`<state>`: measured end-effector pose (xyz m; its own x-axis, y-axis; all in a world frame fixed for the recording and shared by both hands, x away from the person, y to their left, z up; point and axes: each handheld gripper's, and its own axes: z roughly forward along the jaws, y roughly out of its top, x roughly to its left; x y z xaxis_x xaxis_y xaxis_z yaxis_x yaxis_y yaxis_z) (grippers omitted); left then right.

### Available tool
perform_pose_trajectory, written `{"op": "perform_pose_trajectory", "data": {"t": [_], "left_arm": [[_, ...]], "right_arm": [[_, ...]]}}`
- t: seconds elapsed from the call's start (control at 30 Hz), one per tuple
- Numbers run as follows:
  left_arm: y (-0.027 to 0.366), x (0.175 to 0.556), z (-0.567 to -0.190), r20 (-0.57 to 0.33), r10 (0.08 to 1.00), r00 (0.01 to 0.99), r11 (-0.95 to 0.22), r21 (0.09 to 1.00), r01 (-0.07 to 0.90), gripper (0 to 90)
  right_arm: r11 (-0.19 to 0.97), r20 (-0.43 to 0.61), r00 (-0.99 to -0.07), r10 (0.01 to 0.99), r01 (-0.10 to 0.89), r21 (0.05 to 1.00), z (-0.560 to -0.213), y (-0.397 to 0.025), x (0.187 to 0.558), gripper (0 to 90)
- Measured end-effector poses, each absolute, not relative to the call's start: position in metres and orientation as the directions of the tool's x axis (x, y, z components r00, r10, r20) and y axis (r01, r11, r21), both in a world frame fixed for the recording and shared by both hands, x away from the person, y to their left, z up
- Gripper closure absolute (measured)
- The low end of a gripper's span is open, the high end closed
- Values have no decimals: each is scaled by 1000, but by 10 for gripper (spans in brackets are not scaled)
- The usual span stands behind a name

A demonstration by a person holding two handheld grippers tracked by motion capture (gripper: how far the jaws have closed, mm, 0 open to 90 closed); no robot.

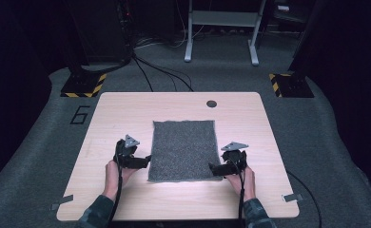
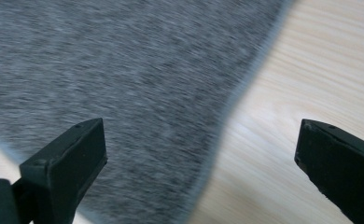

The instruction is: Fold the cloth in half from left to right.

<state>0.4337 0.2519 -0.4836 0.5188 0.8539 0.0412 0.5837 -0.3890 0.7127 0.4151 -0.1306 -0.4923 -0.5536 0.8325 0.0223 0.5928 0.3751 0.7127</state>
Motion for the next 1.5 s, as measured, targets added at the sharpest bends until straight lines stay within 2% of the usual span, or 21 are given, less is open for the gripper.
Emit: {"op": "perform_pose_trajectory", "data": {"t": [0.3, 0.53, 0.57, 0.93, 1.13, 1.27, 1.5], "left_arm": [[259, 472, -486, -63, 867, 495, -318, 694, 646, 109], [261, 498, -486, -89, 874, 477, -290, 694, 659, 105], [261, 502, -486, -101, 875, 473, -279, 693, 665, 108], [249, 538, -490, -110, 872, 477, -295, 659, 692, 92], [244, 551, -489, -117, 870, 479, -293, 659, 693, 162], [240, 559, -489, -112, 870, 481, -298, 657, 692, 234], [236, 572, -495, -98, 880, 464, -299, 644, 704, 332]], "right_arm": [[416, 65, -649, 758, 558, 718, -484, -79, 400, 28], [484, 56, -734, 676, 501, 717, -488, -32, 391, 53], [479, 75, -730, 679, 519, 708, -487, -25, 388, 53], [531, 78, -801, 594, 463, 710, -494, 24, 387, 58], [535, 78, -815, 574, 445, 718, -495, 43, 383, 95], [546, 53, -827, 560, 416, 727, -494, 55, 380, 150], [608, 20, -853, 521, 387, 693, -503, 78, 377, 308]]}}
